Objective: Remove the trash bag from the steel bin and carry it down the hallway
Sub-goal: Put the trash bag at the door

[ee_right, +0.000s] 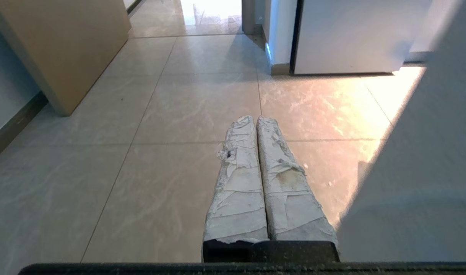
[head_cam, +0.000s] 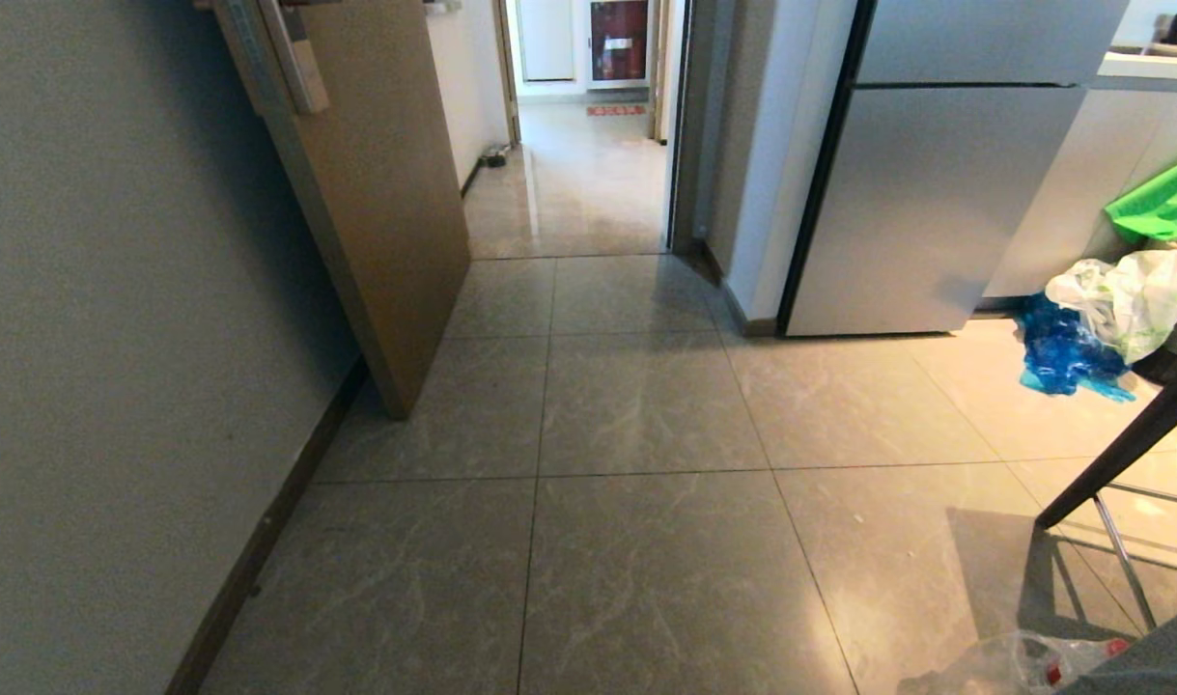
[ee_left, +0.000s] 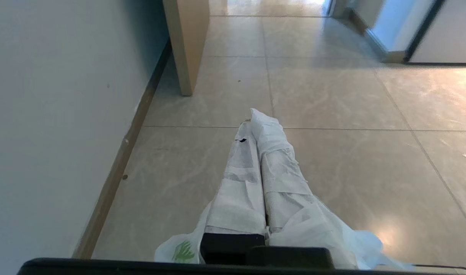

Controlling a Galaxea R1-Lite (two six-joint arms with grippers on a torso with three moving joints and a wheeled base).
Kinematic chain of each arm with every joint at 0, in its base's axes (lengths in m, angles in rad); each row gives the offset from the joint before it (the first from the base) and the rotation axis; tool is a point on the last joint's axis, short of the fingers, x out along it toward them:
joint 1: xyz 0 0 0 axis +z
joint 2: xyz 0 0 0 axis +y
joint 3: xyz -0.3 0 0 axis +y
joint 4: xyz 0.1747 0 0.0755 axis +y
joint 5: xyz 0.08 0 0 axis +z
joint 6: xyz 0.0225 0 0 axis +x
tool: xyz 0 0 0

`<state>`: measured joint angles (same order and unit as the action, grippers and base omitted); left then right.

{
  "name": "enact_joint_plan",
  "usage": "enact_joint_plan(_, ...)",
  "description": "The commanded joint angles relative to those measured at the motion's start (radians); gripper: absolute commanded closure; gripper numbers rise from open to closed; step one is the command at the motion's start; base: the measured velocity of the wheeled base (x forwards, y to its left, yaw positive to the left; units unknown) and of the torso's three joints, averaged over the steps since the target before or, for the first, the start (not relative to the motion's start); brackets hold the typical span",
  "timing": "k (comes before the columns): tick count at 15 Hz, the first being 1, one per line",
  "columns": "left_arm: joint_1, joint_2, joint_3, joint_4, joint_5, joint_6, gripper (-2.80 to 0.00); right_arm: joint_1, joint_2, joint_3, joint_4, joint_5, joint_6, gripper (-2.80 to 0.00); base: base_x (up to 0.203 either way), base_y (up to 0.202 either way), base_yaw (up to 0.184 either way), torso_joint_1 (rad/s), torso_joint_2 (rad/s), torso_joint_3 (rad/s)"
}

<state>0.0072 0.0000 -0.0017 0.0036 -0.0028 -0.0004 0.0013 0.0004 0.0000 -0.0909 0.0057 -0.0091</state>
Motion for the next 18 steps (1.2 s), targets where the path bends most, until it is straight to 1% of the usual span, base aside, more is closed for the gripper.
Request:
enact_joint_plan(1,-0.001,0.002,0.0,-0.001,0.0,-0.001,0.0,0.0,0.0,0.037,-0.001,0.0,0.0,0.0,0.195,0.0,0.0,0.002,0.0,0.002)
enact_joint_plan(18,0.0,0.002,0.0,-0.001,0.0,-0.001,0.0,0.0,0.0,0.037,-0.001,0.0,0.0,0.0,0.193,0.0,0.001,0.002,0.0,0.001)
